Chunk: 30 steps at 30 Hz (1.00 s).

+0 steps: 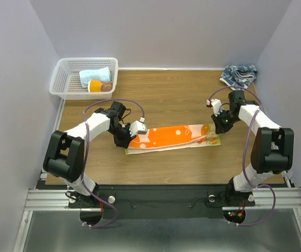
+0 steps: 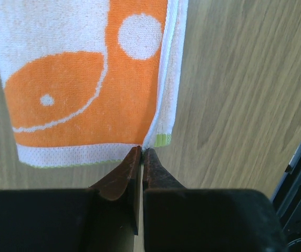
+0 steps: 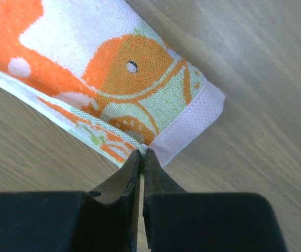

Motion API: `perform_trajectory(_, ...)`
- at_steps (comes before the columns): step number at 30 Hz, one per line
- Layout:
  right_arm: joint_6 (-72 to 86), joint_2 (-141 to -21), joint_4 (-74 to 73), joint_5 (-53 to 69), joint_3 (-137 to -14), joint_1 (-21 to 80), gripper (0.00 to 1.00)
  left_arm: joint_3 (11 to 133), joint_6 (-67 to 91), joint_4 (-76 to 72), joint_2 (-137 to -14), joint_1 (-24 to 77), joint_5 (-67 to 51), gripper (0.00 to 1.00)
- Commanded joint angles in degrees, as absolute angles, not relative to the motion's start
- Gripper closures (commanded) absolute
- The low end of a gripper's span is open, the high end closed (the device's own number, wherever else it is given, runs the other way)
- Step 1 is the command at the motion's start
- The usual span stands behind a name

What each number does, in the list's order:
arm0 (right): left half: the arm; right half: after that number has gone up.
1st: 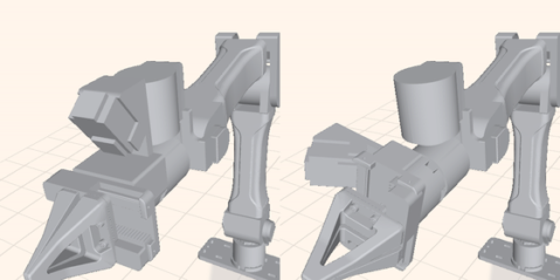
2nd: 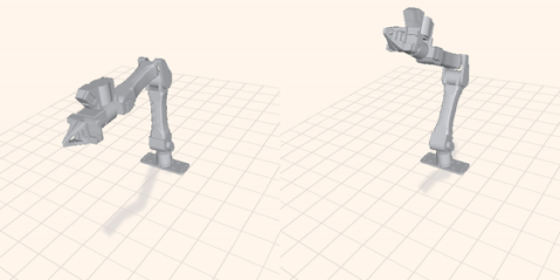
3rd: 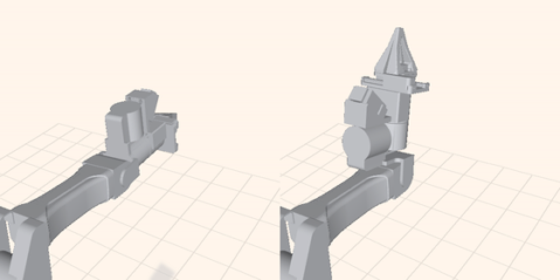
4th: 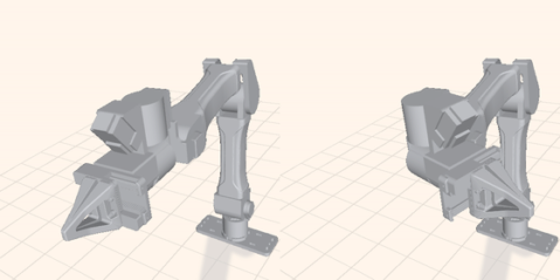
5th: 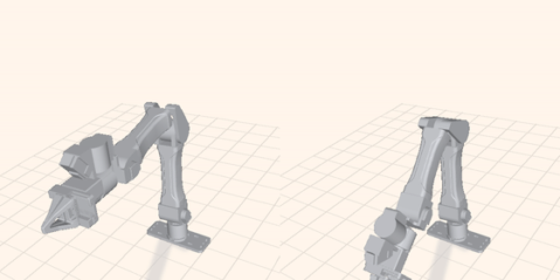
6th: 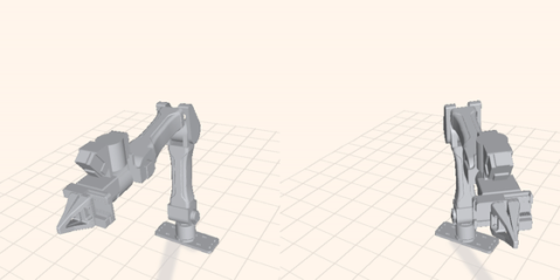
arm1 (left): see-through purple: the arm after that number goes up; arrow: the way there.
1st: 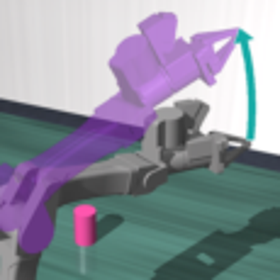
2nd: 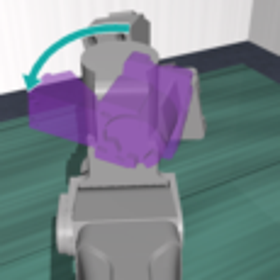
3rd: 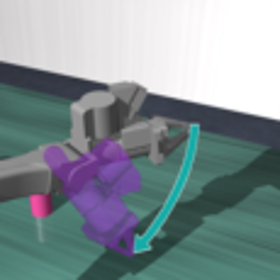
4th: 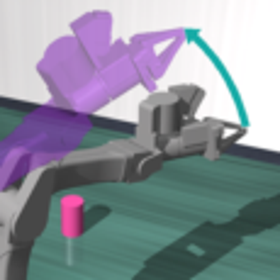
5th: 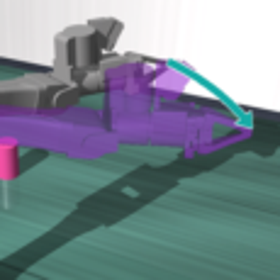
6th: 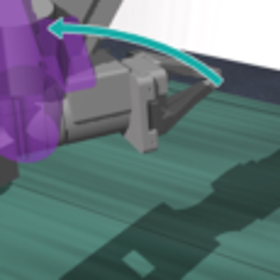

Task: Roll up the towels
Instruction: Fold the towel

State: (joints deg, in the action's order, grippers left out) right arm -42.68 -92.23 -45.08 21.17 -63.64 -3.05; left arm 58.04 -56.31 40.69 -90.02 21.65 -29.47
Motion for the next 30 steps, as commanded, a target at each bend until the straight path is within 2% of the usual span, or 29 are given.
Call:
perform_trajectory(1, -44.56, -93.16, -45.35, 20.83, -62.23, -3.69, 1.0, 54.94, -56.78, 40.7, -90.25, 22.41, -30.15, 1.0)
perform_trajectory(3, -44.56, -93.69, -45.26, 21.18, -62.05, -3.69, 0.99, 53.8, -57.04, 40.08, -91.23, 22.41, -29.62, 1.0)
perform_trajectory(4, -44.56, -93.87, -45.35, 21.18, -61.96, -3.69, 0.94, 53.35, -57.04, 39.64, -91.49, 22.5, -29.36, 0.92)
perform_trajectory(5, -44.56, -94.13, -45.44, 20.92, -61.96, -3.69, 0.7, 53.0, -57.04, 38.94, -91.67, 22.5, -28.83, 0.83)
perform_trajectory(6, -44.56, -94.22, -45.61, 20.66, -61.96, -3.69, 0.54, 52.82, -56.95, 38.85, -91.5, 22.5, -28.65, 0.75)
perform_trajectory(7, -44.56, -93.96, -45.62, 20.05, -62.05, -3.69, 0.39, 52.91, -56.95, 38.85, -90.62, 22.5, -28.57, 0.62)
perform_trajectory(8, -44.47, -93.52, -45.7, 20.13, -62.49, -3.69, 0.22, 53.0, -56.87, 39.28, -89.83, 22.5, -28.83, 0.58)
perform_trajectory(9, -44.21, -92.99, -45.7, 20.21, -62.93, -3.69, 0.21, 53.69, -57.04, 39.9, -89.13, 22.5, -29.18, 0.53)
perform_trajectory(10, -43.34, -91.86, -45.88, 20.39, -63.63, -3.69, 0.21, 54.22, -57.04, 40.69, -88.43, 22.5, -29.61, 0.41)
perform_trajectory(17, -39.82, -91.92, -49.74, 27.58, -73.64, -3.69, 0.26, 59.76, -54.5, 44.56, -84.2, 22.32, -33.74, 0.41)
perform_trajectory(20, -38.85, -94.56, -52.37, 30.31, -77.69, -3.6, 0.3, 61.35, -50.82, 42.55, -85.42, 22.32, -34.19, 0.45)
perform_trajectory(21, -38.59, -95.88, -52.47, 30.84, -78.3, -3.6, 0.36, 61.26, -48.97, 40.89, -85.69, 22.32, -33.41, 0.47)
perform_trajectory(24, -37.18, -98.69, -52.29, 30.77, -79.19, -2.38, 0.51, 60.03, -40.57, 33.42, -87.27, 22.32, -30.16, 0.59)
perform_trajectory(25, -36.66, -99.57, -52.12, 30.33, -78.84, -1.5, 0.54, 59.59, -38.69, 31.83, -87.88, 22.32, -29.45, 0.68)
perform_trajectory(26, -36.48, -100.28, -51.51, 29.54, -78.49, -1.15, 0.6, 59.5, -37.45, 29.82, -89.37, 22.32, -28.4, 0.72)
perform_trajectory(30, -34.89, -104.58, -48.35, 25.32, -76.29, -0.53, 0.69, 58.63, -30.95, 25.23, -92.54, 22.32, -24.89, 0.8)
